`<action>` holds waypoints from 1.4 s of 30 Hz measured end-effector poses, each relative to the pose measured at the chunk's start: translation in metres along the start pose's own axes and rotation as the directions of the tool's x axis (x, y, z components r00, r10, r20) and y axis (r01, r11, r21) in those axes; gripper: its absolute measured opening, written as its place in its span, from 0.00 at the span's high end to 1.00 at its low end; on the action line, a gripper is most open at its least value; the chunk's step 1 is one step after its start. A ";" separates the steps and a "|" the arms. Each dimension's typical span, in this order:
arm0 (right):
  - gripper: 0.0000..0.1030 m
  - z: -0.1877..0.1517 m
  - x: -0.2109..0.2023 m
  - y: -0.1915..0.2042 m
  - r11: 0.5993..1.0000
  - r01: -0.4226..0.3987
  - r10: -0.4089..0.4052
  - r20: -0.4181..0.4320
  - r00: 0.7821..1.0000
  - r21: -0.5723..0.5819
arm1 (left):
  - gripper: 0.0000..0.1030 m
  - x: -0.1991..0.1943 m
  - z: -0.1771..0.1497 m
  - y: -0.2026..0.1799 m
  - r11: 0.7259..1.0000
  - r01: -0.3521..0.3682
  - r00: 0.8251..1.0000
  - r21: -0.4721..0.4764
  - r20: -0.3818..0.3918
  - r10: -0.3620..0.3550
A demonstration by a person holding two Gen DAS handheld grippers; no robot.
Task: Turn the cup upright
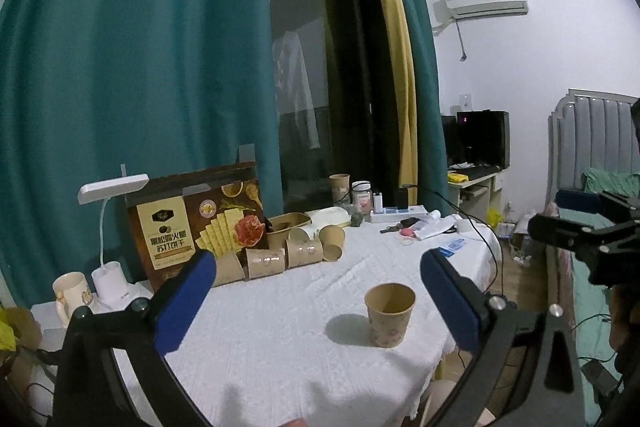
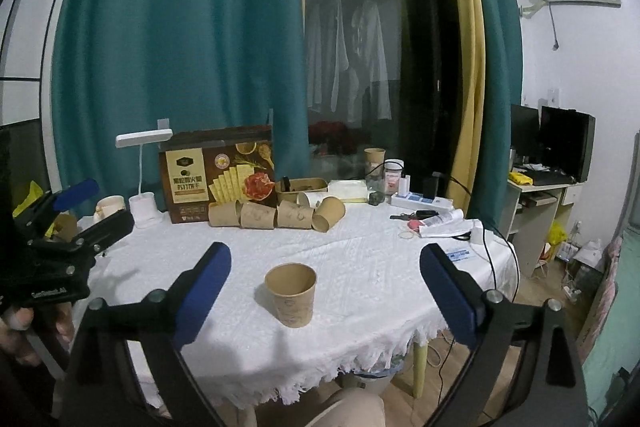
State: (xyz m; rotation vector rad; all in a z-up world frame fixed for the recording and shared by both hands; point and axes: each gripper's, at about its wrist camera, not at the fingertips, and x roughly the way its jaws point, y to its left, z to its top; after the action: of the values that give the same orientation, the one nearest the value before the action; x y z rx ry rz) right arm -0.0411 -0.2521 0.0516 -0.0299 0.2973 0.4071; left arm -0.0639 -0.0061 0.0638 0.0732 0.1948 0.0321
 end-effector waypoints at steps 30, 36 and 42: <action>0.08 -0.019 0.055 0.004 1.000 0.001 0.000 -0.105 0.995 0.004 | 0.00 0.029 -0.021 0.013 0.998 0.046 0.996 -0.047 -0.072 -0.049; 0.08 -0.020 0.057 0.004 1.000 0.000 0.001 -0.108 0.994 0.002 | 0.00 0.029 -0.021 0.013 0.998 0.046 0.996 -0.046 -0.073 -0.050; 0.08 -0.025 0.062 0.002 1.000 -0.004 0.005 -0.115 0.993 0.004 | 0.00 0.030 -0.022 0.013 0.998 0.052 0.996 -0.045 -0.076 -0.055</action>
State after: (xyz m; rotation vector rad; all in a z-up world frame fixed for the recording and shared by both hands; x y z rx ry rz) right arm 0.0054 -0.2291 0.0102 -0.0489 0.4118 0.4098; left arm -0.0387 0.0092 0.0374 0.0239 0.2732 -0.0145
